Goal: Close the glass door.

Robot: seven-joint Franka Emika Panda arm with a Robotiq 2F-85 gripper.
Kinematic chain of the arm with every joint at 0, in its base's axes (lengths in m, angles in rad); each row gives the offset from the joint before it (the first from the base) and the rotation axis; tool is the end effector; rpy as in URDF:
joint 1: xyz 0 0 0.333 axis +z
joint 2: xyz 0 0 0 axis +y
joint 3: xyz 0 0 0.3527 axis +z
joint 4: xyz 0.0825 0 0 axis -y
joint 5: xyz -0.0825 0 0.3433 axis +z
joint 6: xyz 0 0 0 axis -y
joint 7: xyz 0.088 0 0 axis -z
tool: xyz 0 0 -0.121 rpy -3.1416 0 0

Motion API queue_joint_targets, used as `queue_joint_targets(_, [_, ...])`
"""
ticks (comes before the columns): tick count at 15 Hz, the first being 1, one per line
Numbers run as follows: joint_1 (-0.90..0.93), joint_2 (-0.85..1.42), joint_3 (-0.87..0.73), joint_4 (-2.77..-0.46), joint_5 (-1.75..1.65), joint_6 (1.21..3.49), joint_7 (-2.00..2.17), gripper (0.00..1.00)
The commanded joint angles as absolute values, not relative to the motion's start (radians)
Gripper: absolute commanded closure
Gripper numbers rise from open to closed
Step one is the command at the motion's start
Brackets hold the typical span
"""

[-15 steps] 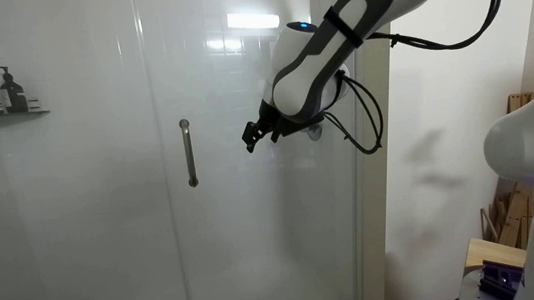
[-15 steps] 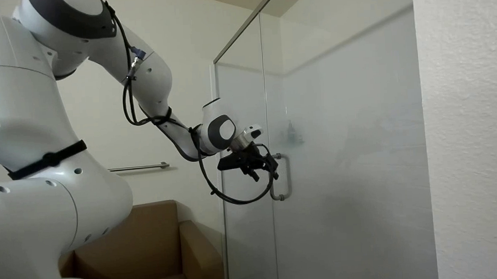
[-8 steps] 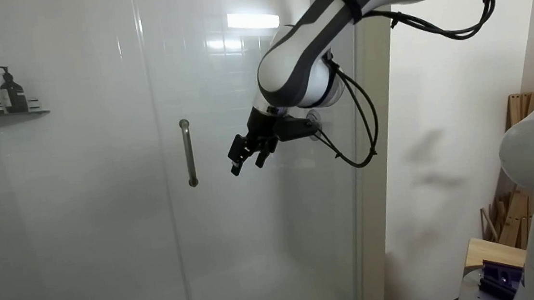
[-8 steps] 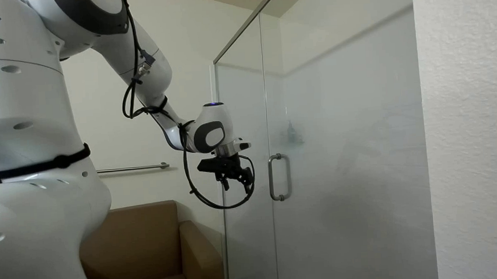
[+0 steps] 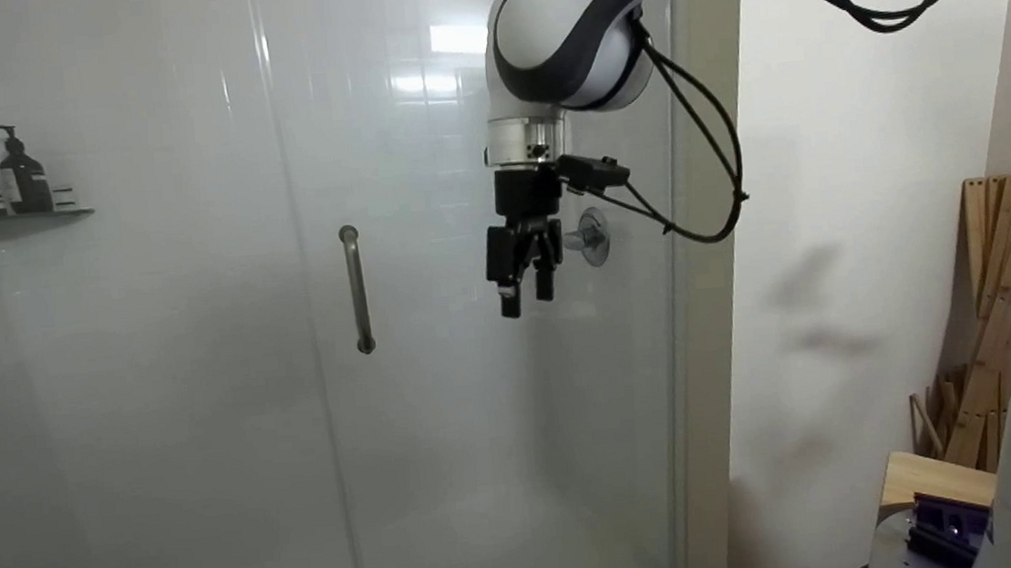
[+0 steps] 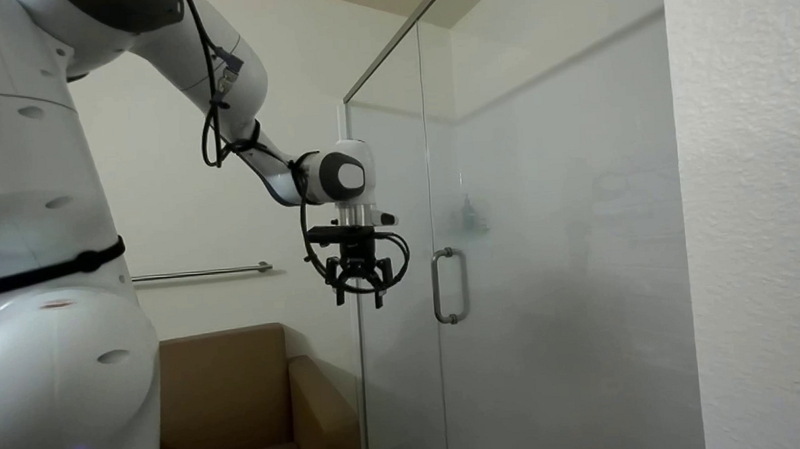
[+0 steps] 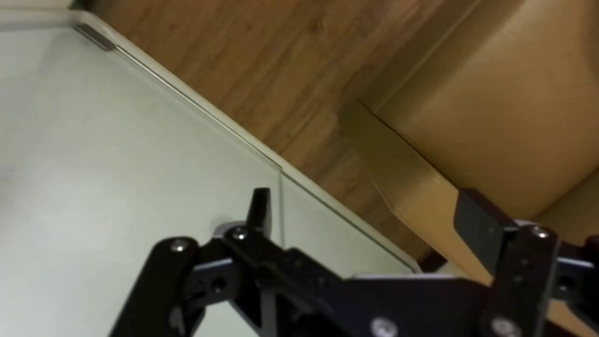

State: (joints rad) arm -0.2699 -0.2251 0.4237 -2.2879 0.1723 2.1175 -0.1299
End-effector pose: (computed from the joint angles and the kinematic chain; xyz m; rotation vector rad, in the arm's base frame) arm 0.4331 0.0867 0.4805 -3.0701 -0.2910 -0.0598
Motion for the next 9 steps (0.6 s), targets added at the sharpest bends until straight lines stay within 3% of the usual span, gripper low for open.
queue_joint_targets(1, [-0.131,-0.287,0.262,-2.194,-0.044,1.838,-0.049,0.0])
queue_joint_targets(3, [-0.082,-0.287,0.211,-2.116,-0.117,1.698,-0.067,0.0])
queue_joint_targets(4, [-0.053,-0.279,0.182,-2.165,-0.073,1.787,-0.073,0.0])
queue_joint_targets(9, [-0.012,-0.277,0.145,-2.153,-0.075,1.767,-0.079,0.0])
